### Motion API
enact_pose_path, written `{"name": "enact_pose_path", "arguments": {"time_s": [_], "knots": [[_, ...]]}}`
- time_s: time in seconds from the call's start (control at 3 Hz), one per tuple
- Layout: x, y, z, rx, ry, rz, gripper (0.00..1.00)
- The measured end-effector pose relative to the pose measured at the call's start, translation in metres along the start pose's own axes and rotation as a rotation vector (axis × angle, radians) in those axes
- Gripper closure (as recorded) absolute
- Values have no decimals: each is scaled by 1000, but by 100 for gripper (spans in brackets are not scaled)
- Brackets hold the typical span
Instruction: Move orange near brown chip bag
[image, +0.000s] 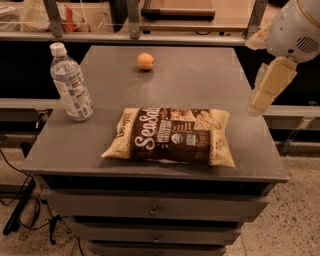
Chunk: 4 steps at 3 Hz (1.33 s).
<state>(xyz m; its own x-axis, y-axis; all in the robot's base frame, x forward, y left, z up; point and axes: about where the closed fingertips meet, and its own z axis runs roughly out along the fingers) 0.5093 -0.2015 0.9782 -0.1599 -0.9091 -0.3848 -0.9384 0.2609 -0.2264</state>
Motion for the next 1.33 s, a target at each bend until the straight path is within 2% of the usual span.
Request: {"name": "enact_pose_path", "arguments": {"time_s": [0.33,0.67,1.0,1.33], "knots": [[-18,-41,21,-12,-113,30,0],[-44,-89,62,-27,-234,30,0],[-44,-89,62,-27,-234,30,0],[-63,-107,84,-44,-310,1,0]]}}
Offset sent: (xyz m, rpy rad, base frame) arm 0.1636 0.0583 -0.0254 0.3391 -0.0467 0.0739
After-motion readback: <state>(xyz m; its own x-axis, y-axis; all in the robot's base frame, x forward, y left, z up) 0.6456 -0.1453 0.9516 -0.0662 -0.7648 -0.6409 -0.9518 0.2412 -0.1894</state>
